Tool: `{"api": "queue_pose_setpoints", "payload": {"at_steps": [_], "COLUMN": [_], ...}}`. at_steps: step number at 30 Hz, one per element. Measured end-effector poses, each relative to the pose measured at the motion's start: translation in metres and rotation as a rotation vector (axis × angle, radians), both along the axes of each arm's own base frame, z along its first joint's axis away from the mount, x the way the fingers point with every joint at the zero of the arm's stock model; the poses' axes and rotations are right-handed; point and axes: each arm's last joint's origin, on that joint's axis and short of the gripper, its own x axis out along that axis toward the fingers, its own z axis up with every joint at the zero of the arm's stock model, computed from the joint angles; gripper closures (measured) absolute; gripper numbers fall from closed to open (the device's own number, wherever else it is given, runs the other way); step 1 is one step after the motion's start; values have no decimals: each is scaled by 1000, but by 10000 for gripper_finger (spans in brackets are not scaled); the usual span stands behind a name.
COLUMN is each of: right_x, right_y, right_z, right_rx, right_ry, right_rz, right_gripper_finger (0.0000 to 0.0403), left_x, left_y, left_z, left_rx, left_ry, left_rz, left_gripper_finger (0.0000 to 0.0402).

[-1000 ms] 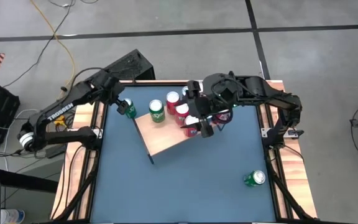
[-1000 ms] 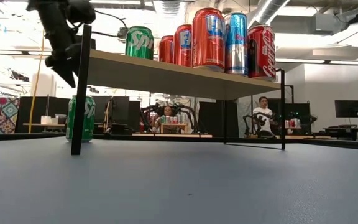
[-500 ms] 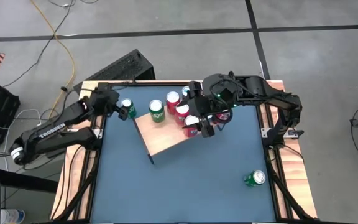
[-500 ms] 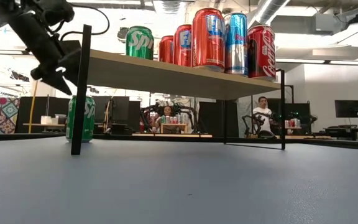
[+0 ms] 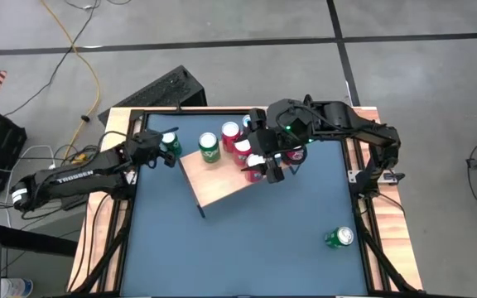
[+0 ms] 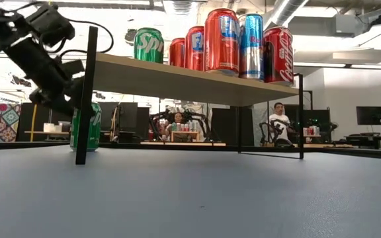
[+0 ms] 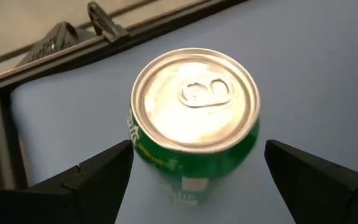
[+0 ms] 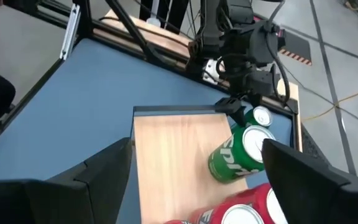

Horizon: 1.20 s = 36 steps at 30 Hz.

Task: Place canned beverage on shelf
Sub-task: Put the top green soda can on the shelf aligned with the other green soda can

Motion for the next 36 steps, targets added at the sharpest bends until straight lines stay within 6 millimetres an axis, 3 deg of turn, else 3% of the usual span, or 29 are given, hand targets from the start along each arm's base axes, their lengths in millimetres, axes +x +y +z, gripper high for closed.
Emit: {"api": "queue_pose_setpoints", "payload": {"at_steps": [10,17,19,22,32,36], "right_x": [5,4,4,4,4,3], "right_y": [0,0,0,0,1,1], "right_z": [-7,-6,-6,-5,-5,-6], "right_rx": [18,19,20,21,22,41], "right_ry": [40,33,33,31,32,38], "right_rz": [-12,-12,-12,-13,-12,-24], "right_gripper_finger": [56,56,56,56,55,56], "left_x": [-2,-5,-5,-4,-2,-3], "left_y": [-1,-2,-2,-2,-1,-1], "left_z": [-34,-42,-42,-41,-34,-34], "left_rx": [36,14,22,31,68,84], "left_ry": [-92,-62,-61,-76,-148,-124], "left_rz": [28,32,29,27,36,16], "left_gripper_finger": [66,170,174,228,327,340]}}
